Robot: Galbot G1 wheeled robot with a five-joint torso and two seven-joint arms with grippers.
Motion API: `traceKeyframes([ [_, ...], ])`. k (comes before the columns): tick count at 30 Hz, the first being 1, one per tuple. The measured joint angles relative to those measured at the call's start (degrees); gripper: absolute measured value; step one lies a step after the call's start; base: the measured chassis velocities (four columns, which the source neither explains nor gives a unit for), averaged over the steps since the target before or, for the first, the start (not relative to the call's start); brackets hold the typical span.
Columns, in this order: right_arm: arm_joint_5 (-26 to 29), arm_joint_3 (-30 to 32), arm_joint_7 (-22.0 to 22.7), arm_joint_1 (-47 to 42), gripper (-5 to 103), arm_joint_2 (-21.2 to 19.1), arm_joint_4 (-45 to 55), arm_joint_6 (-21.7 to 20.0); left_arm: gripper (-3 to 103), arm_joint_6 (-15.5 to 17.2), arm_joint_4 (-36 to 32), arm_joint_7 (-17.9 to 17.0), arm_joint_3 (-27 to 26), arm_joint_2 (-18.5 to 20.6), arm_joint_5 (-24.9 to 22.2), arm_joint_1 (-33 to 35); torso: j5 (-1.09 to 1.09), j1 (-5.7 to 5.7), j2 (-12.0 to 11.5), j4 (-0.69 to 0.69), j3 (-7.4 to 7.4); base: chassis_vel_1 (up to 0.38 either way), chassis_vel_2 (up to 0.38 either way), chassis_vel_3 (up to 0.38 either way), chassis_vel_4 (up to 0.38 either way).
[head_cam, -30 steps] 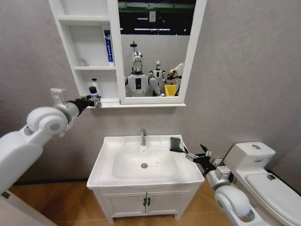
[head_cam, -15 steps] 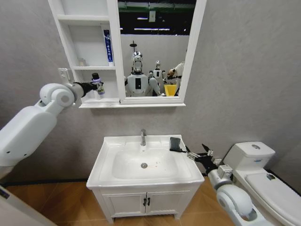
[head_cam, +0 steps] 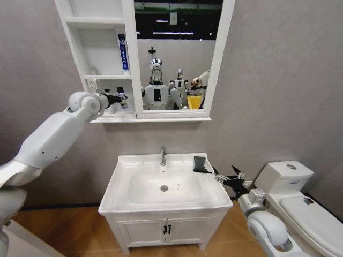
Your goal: Move facial cleanser and shampoo from washbasin to cabinet, then wipe washbasin with towel.
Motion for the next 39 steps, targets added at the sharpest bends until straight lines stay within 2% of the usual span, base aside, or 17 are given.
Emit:
traceKeyframes([
  [8, -0.7, -0.2, 0.1, -0.1, 100, 0.6, -1.1, 1.0, 43, 1.1, 4.6, 3.1, 0.0, -0.9, 1.6, -0.5, 0.00, 0.00, 0.0, 0.02, 0.00, 0.000, 0.000, 0.000, 0.000],
  [15, -1.7, -0.3, -0.2, -0.1, 100, 0.7, -2.7, 1.8, 43, 1.2, 7.0, 5.8, -0.2, -3.4, 3.6, -0.8, 0.01, 0.00, 0.0, 0.00, 0.00, 0.000, 0.000, 0.000, 0.000],
  [27, -1.6, 0.0, -0.4, 0.0, 100, 0.6, -3.6, 2.2, 43, 1.2, 9.3, 6.5, -0.2, -5.6, 5.5, -1.7, 0.01, 0.00, 0.0, 0.00, 0.00, 0.000, 0.000, 0.000, 0.000],
  [39, -0.9, 0.1, -0.4, 0.5, 100, -0.4, -4.0, 2.3, 43, 1.1, 9.0, 6.5, 0.0, -4.9, 6.2, -1.3, 0.00, 0.00, 0.0, 0.01, 0.00, 0.000, 0.000, 0.000, 0.000],
])
